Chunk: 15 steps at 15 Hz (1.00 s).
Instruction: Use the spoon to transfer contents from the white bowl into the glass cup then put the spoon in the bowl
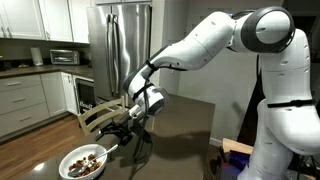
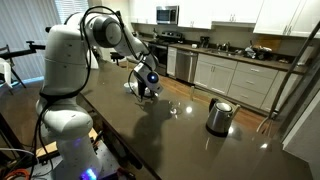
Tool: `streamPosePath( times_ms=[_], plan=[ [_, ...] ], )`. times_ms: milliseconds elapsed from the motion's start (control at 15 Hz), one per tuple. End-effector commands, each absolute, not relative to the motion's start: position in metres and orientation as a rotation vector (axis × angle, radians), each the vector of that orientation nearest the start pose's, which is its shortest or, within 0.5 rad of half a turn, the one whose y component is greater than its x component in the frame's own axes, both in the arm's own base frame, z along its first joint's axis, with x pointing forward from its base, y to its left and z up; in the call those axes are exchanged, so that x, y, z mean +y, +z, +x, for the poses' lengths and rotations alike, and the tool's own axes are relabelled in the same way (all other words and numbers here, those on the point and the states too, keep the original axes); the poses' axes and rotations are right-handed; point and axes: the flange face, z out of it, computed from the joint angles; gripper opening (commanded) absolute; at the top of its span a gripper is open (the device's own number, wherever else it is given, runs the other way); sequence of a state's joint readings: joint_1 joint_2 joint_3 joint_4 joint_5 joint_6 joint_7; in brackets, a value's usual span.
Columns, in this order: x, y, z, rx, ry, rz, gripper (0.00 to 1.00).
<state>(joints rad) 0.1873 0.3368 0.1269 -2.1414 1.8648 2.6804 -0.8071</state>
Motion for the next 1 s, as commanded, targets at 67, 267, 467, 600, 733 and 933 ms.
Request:
streamPosePath(
  times_ms=[67,267,467,600,733,933],
  plan=[
    [0.143,0.244,0.525,0.734,-0.411,-2.127,1.00],
    [0.146,0.242,0.521,0.753,-0.413,-2.107,1.00],
    [0.149,0.242,0.519,0.760,-0.424,-2.092,0.74],
    [0.151,0.243,0.518,0.759,-0.431,-2.087,0.60],
    [0.152,0.243,0.518,0.756,-0.432,-2.086,0.47],
    [0.153,0.243,0.517,0.756,-0.434,-2.083,0.27]
  ],
)
